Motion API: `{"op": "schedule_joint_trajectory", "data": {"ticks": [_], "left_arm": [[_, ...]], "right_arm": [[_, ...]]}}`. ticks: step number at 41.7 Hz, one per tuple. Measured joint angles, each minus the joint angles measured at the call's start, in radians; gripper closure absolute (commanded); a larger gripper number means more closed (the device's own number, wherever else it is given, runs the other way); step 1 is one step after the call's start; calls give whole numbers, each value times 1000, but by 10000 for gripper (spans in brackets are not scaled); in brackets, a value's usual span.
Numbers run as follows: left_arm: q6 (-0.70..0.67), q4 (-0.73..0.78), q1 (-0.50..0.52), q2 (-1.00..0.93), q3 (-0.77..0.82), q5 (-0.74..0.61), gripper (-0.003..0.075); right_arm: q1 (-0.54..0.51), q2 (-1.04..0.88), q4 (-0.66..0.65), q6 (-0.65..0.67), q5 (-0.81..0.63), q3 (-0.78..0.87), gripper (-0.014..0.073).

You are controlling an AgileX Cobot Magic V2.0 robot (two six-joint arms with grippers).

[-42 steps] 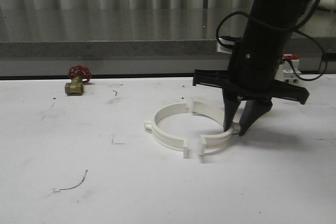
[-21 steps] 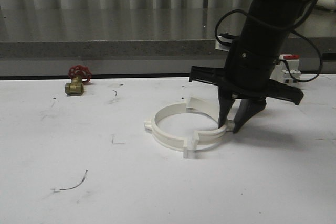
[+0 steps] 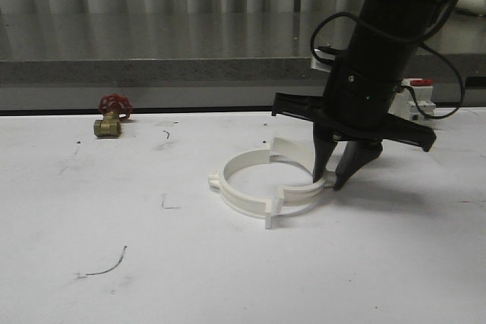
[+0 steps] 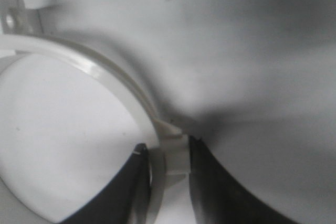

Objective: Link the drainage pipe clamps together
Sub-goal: 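Push the held half against the first half to close the ring, then release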

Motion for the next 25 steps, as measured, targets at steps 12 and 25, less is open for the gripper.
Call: {"op": "schedule_joint_trajectory", "data": {"ticks": [12, 25], "left_arm": [[0, 0, 0, 0, 0, 0, 437], [0, 0, 0, 0, 0, 0, 437]], "right_arm": [[0, 0, 0, 1, 0, 0, 455], [0, 0, 0, 2, -2, 0, 342]]}}
